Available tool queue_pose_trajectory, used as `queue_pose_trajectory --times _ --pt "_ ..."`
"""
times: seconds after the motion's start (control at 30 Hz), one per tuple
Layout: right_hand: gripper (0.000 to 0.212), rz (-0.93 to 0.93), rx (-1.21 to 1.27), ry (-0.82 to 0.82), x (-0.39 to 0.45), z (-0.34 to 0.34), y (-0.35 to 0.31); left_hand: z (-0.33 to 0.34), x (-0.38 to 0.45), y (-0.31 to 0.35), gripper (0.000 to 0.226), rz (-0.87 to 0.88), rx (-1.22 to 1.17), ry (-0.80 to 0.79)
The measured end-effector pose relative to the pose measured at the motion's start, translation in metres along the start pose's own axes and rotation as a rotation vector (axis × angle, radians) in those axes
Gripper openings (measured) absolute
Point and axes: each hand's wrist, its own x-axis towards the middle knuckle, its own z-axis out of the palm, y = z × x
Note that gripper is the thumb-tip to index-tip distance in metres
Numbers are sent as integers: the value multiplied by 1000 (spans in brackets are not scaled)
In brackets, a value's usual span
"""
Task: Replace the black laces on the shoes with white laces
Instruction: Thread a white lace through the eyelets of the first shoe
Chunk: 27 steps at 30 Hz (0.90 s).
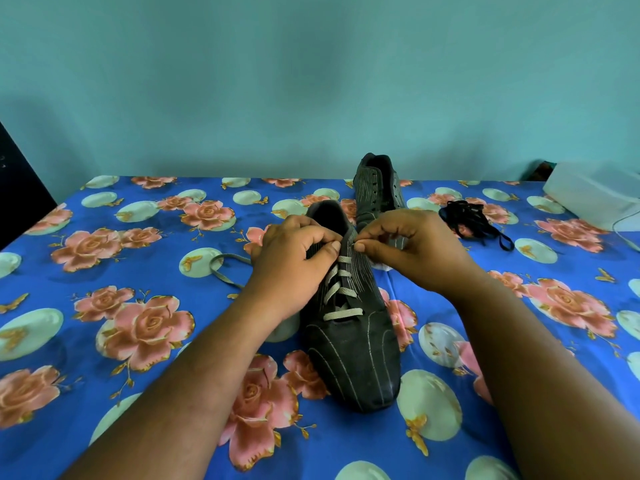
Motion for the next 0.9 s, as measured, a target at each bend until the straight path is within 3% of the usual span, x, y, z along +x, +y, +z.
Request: queue_pose_trajectory --times 0.07,0.13,0.17,0.23,0.37,0.67,0.9 --pt "13 -37 -63 -4 1 0 -1 2 1 0 30 -27 -50 -37" --pt "12 -19 -52 -12 2 2 -3 1 3 2 16 -68 -65 -69" --pt "13 35 -9 -22 2 4 -5 1 4 4 10 -90 -57 -77" --pt "18 208 116 -59 5 12 -10 2 5 6 22 -129 -17 -73" --pt "28 436 296 -82 10 21 -14 3 7 11 25 -193 98 -63" --pt "9 226 23 -35 6 0 -24 -6 7 1 24 -127 -31 -120" --pt "32 392 241 -173 5 10 -18 5 7 9 31 -179 25 -89"
